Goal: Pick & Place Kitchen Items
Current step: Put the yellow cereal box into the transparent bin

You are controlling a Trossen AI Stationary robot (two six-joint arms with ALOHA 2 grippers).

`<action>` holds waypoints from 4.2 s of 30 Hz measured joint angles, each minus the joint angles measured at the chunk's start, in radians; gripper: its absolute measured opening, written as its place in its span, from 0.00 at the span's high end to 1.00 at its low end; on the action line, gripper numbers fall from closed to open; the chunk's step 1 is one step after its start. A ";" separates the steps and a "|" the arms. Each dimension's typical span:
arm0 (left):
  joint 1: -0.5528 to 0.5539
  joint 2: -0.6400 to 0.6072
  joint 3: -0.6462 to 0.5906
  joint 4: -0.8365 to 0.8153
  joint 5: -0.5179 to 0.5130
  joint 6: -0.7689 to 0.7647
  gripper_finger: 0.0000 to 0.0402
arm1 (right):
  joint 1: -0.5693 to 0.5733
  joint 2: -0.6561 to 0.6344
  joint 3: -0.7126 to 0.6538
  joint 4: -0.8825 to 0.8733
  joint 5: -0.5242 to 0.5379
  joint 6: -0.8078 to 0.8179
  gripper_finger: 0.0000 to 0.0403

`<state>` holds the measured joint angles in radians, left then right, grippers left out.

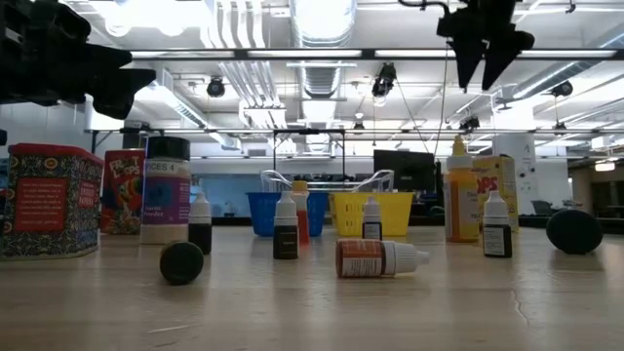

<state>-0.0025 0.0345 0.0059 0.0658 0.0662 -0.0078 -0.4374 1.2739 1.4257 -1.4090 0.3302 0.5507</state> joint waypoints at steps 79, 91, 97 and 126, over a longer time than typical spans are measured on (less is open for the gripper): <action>0.000 0.000 0.000 0.000 0.000 0.000 0.44 | -0.187 0.143 -0.296 0.173 -0.193 -0.246 0.15; 0.000 0.000 0.000 0.000 0.000 0.000 0.44 | -0.243 0.143 -0.473 0.368 -0.204 -0.296 0.23; 0.000 0.000 0.000 0.000 0.000 0.000 0.44 | -0.257 0.143 -0.517 0.401 -0.212 -0.297 0.28; 0.000 0.000 0.000 0.000 0.000 0.000 0.44 | -0.257 0.143 -0.523 0.465 -0.282 -0.323 0.60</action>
<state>-0.0022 0.0347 0.0059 0.0659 0.0664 -0.0078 -0.6941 1.4166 0.9028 -0.9441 0.0486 0.2273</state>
